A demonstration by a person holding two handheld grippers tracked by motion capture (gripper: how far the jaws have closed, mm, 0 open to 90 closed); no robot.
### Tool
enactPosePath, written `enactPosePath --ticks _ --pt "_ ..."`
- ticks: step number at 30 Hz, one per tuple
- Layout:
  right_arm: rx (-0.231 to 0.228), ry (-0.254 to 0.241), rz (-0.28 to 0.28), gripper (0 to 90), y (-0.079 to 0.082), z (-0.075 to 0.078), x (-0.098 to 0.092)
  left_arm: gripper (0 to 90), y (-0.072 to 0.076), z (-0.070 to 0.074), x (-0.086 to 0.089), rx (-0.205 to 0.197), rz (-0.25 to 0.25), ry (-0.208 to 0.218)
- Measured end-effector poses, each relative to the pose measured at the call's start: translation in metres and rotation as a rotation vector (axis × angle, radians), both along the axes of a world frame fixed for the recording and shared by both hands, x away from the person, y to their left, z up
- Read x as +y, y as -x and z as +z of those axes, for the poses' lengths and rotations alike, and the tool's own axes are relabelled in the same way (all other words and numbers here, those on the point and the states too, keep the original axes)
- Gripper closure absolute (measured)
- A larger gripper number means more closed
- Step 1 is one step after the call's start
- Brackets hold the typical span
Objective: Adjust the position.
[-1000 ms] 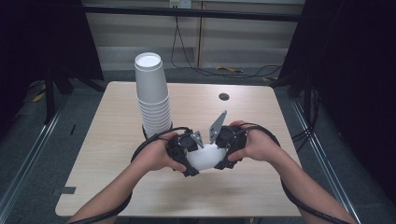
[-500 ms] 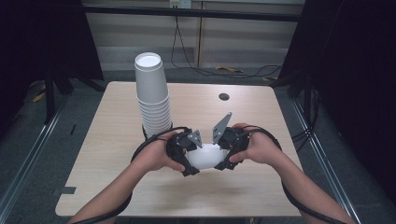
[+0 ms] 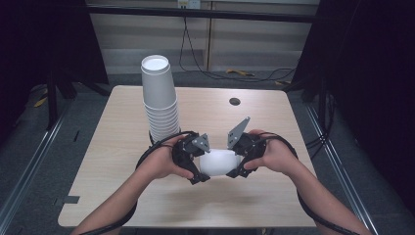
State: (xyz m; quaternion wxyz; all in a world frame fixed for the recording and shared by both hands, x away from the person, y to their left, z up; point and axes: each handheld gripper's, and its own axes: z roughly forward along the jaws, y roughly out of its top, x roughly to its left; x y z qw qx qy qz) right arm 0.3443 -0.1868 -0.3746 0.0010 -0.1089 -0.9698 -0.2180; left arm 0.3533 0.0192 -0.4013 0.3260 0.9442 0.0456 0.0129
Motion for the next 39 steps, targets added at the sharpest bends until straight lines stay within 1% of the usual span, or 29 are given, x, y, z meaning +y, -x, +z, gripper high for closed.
enactPosePath --ticks 2,3,4,5,6,7,8,9,10,11,14,15,16,17,19,20,21,25,26,27,28,29,30,31,33,35,38,39 --pt "-0.004 0.0 -0.006 25.5 -0.001 -0.001 -0.002 0.0 0.0 0.0 0.001 -0.014 -0.008 -0.01" --pt "-0.001 -0.009 -0.01 25.5 0.0 -0.002 -0.004 0.0 -0.001 0.0 0.002 -0.014 -0.001 0.004" --pt "-0.001 -0.009 -0.01 25.5 0.0 -0.002 -0.004 0.0 -0.001 0.0 0.002 -0.014 -0.001 0.004" --pt "0.006 -0.012 -0.015 25.5 0.0 -0.001 -0.007 0.0 -0.001 0.0 0.002 -0.003 0.006 0.017" --pt "0.006 -0.012 -0.015 25.5 0.0 -0.001 -0.007 0.0 -0.001 0.0 0.002 -0.003 0.006 0.017" --pt "0.001 -0.031 -0.021 25.5 0.0 -0.001 -0.008 0.0 -0.001 0.0 0.003 0.002 0.006 0.029" --pt "-0.001 -0.03 -0.022 25.5 0.0 -0.001 -0.009 0.0 -0.001 0.0 0.003 0.002 0.006 0.029" --pt "-0.003 -0.037 -0.023 25.5 0.0 -0.001 -0.01 0.0 -0.001 0.001 0.004 0.01 0.009 0.046" --pt "-0.003 -0.037 -0.023 25.5 0.0 -0.001 -0.01 0.0 -0.001 0.001 0.004 0.01 0.009 0.046" --pt "0.003 -0.045 -0.025 25.5 0.0 -0.001 -0.011 0.0 -0.001 0.001 0.005 0.011 0.011 0.058" --pt "-0.002 -0.06 -0.027 25.4 0.0 -0.002 -0.015 0.0 -0.002 0.002 0.007 0.021 0.016 0.081" --pt "-0.004 -0.06 -0.03 25.5 0.0 -0.002 -0.015 0.0 -0.002 0.002 0.008 0.019 0.019 0.084" --pt "-0.004 -0.078 -0.019 25.4 0.0 -0.003 -0.016 0.0 -0.002 0.002 0.008 0.02 0.02 0.087" --pt "-0.004 -0.078 -0.019 25.4 0.0 -0.003 -0.016 0.0 -0.002 0.001 0.008 0.018 0.02 0.087" --pt "-0.004 -0.087 -0.029 25.4 0.001 -0.003 -0.017 0.0 -0.002 -0.001 0.009 0.025 0.027 0.104" --pt "-0.004 -0.087 -0.029 25.4 0.001 -0.003 -0.017 0.0 -0.002 -0.001 0.009 0.026 0.024 0.102" --pt "-0.003 -0.102 -0.021 25.4 0.0 -0.003 -0.018 0.0 -0.002 -0.002 0.01 0.033 0.034 0.12" --pt "-0.007 -0.107 -0.021 25.4 0.0 -0.004 -0.019 0.0 -0.003 -0.004 0.013 0.037 0.04 0.135" --pt "-0.008 -0.11 -0.022 25.3 0.0 -0.004 -0.019 0.0 -0.004 -0.004 0.014 0.045 0.041 0.14" --pt "-0.007 -0.114 -0.022 25.3 0.0 -0.004 -0.019 0.0 -0.004 -0.004 0.014 0.05 0.042 0.154" --pt "-0.009 -0.12 -0.025 25.3 0.0 -0.003 -0.019 0.0 -0.004 -0.004 0.014 0.05 0.042 0.154" --pt "-0.007 -0.131 -0.024 25.3 0.0 -0.003 -0.019 0.0 -0.004 -0.004 0.015 0.056 0.042 0.164" --pt "-0.007 -0.131 -0.024 25.3 0.0 -0.003 -0.019 0.0 -0.004 -0.004 0.015 0.056 0.042 0.164" --pt "-0.005 -0.139 -0.025 25.3 0.0 -0.003 -0.019 0.0 -0.004 -0.005 0.015 0.06 0.052 0.189" --pt "-0.003 -0.148 -0.022 25.3 0.0 -0.003 -0.02 0.0 -0.006 -0.005 0.017 0.072 0.051 0.206" --pt "-0.001 -0.151 -0.023 25.3 0.001 -0.004 -0.02 0.0 -0.006 -0.005 0.017 0.078 0.055 0.212" --pt "0.002 -0.16 -0.025 25.3 0.001 -0.004 -0.021 0.0 -0.006 -0.005 0.017 0.075 0.056 0.214" --pt "0.0 -0.165 -0.023 25.3 0.001 -0.004 -0.022 0.0 -0.006 -0.005 0.017 0.077 0.05 0.214"
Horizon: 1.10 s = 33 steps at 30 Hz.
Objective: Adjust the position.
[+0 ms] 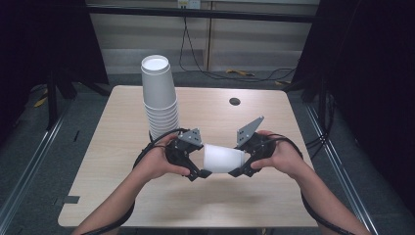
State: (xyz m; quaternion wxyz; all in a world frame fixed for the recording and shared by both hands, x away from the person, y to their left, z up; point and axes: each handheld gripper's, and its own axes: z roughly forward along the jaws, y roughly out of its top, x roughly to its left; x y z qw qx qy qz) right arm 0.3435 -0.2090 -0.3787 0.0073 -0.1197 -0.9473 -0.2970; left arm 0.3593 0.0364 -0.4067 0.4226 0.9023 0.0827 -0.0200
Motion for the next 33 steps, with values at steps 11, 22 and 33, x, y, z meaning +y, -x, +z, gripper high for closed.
enactPosePath --ticks 11,22,33 --pt "0.001 -0.044 -0.004 25.2 0.0002 -0.0002 -0.0009 0.0 0.0006 -0.0016 -0.0019 0.015 0.006 0.026" --pt "0.0 -0.069 0.009 25.2 0.0008 -0.0012 -0.0014 0.0 0.0007 -0.0009 -0.0023 0.019 -0.006 0.058" --pt "0.003 -0.096 0.004 25.1 0.0001 -0.0018 -0.0046 5.9 0.0009 0.0022 0.0006 0.019 -0.009 0.088"
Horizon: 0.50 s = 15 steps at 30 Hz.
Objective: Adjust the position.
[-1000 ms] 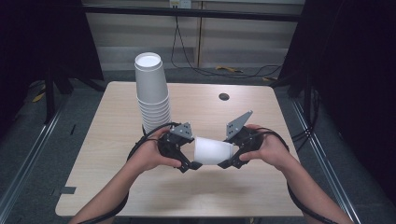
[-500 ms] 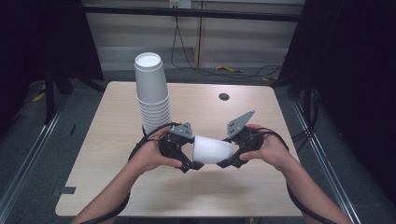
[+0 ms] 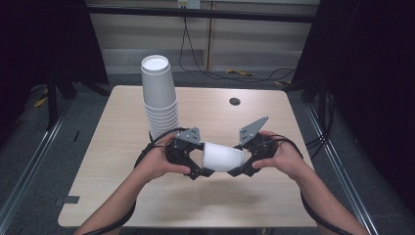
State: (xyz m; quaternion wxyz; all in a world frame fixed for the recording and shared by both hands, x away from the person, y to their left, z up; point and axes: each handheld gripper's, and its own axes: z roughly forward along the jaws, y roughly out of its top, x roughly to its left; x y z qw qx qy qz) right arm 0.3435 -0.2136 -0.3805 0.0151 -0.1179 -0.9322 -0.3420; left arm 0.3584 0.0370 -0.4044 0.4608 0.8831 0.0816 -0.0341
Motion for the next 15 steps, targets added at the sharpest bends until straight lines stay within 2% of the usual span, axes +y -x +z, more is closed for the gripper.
enactPosePath --ticks 3,15 --pt "-0.001 -0.003 -0.001 25.1 0.0 -0.0004 -0.0005 6.6 0.0001 0.0001 0.001 0.002 -0.002 0.002" --pt "-0.011 0.038 0.012 24.8 -0.0009 -0.0038 0.0033 7.8 -0.0004 0.0042 0.0001 -0.01 -0.012 -0.035"
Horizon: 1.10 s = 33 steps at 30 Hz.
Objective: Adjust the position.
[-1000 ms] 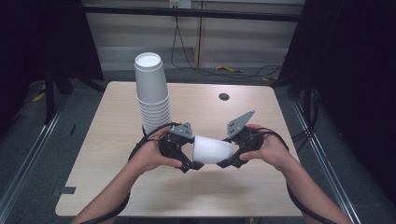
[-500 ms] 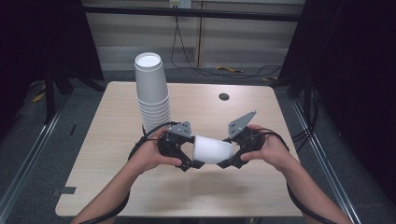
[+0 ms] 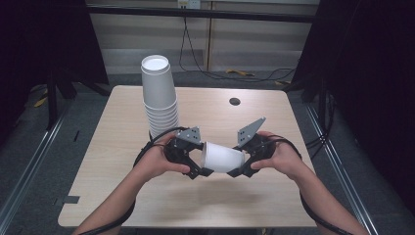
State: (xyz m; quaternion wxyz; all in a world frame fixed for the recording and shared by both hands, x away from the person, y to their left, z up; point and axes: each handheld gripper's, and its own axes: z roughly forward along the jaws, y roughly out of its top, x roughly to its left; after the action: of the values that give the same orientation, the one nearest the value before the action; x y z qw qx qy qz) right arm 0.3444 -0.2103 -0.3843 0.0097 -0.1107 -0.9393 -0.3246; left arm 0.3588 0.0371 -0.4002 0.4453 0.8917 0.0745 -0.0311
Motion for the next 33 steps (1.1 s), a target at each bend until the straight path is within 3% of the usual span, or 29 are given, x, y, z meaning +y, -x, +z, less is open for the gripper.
enactPosePath --ticks 13,14,16,21,28,33 --pt "0.018 0.02 -0.009 22.7 0.001 -0.005 0.001 10.3 0.001 0.005 -0.004 -0.006 -0.018 -0.052" --pt "0.022 0.038 -0.003 18.8 0.002 -0.005 0.003 10.5 0.001 0.006 -0.005 -0.023 -0.021 -0.069" --pt "0.018 0.066 -0.002 16.6 0.004 -0.005 0.005 10.7 0.001 0.006 -0.006 -0.02 -0.018 -0.071" --pt "0.007 0.079 -0.003 14.6 0.003 -0.004 0.005 10.9 0.002 0.007 -0.007 -0.022 -0.021 -0.116" --pt "0.003 0.082 -0.007 14.7 0.003 0.002 0.008 10.9 0.001 0.007 -0.009 -0.036 -0.022 -0.165" --pt "-0.005 0.075 0.006 14.7 0.002 0.006 0.012 10.9 0.003 0.007 -0.012 -0.031 -0.023 -0.177"
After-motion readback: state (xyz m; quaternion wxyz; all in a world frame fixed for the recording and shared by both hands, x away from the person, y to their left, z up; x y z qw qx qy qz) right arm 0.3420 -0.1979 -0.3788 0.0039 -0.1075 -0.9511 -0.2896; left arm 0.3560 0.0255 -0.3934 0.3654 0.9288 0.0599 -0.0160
